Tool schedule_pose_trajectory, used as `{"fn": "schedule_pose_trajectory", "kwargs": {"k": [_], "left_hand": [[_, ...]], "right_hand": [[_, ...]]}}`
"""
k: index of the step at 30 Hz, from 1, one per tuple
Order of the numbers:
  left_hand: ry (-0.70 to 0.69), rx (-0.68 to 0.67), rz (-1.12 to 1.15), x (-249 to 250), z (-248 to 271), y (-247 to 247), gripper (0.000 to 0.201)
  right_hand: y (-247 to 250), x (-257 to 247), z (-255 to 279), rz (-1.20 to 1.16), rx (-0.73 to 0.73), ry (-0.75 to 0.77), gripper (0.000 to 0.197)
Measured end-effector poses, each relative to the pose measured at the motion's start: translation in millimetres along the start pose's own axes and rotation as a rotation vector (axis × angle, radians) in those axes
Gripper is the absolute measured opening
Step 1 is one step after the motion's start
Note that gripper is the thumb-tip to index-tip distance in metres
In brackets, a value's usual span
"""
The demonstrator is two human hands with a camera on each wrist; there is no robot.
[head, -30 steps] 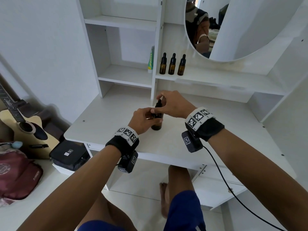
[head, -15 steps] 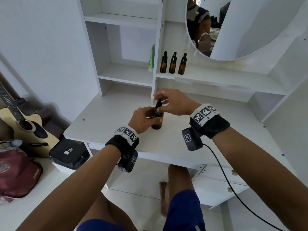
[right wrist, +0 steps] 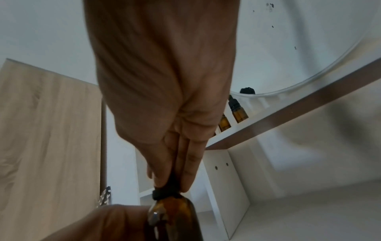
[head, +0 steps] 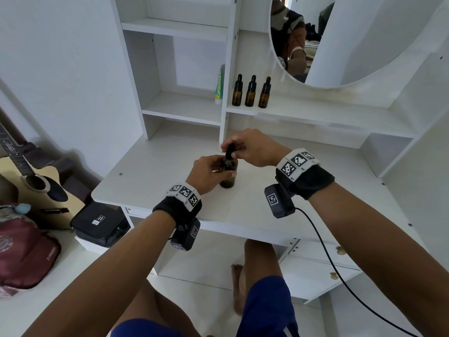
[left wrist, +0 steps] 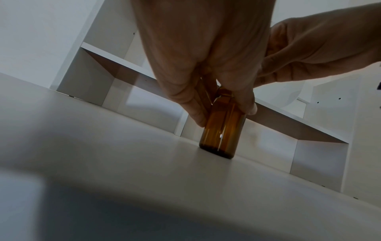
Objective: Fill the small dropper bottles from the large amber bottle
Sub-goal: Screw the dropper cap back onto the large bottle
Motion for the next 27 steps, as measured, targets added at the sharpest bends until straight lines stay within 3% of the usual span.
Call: {"fn": "schedule_pose_trajectory", "kwargs": {"k": [8,13,16,21,27], "left_hand": [[-0.004,0.025,-0.035,2.3,0.1,1.2,0.043],[-0.019,0.029,-0.044,5.3,1.5,1.9,0.042],[-0.004,0.002,-0.041,4.8,0.5,2.3,0.043],[0.009,0.001,-0.032,3.6,0.2,3.3,0.047],[0.015,0.021,-0.057,1.7,-0.1,2.8,0.044]], "right_hand": [[-0.7,8.1,3.1,-0.037,0.166,-0.011,0.024],[-6.7,10.3,5.2,-0.114,0.278,-0.099,0.022],[-6.7,10.7,3.5,-0.116,0.251,-0.118,0.026],[-10.7,17.0,0.6,-0.336,0.027,-0.029,0.042],[-15.0,19.9,-0.4,-0.392,0.114,0.057,0.035]]}}
Point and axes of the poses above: each hand's wrist, its own z-axis away from the middle knuckle, its own y-axis out of the back of the hand, x = y × z, the point moved 6 cm from there along -z, towards the middle knuckle, and after that the axes turned 7 degrees about -x, right-handed, at the moved point
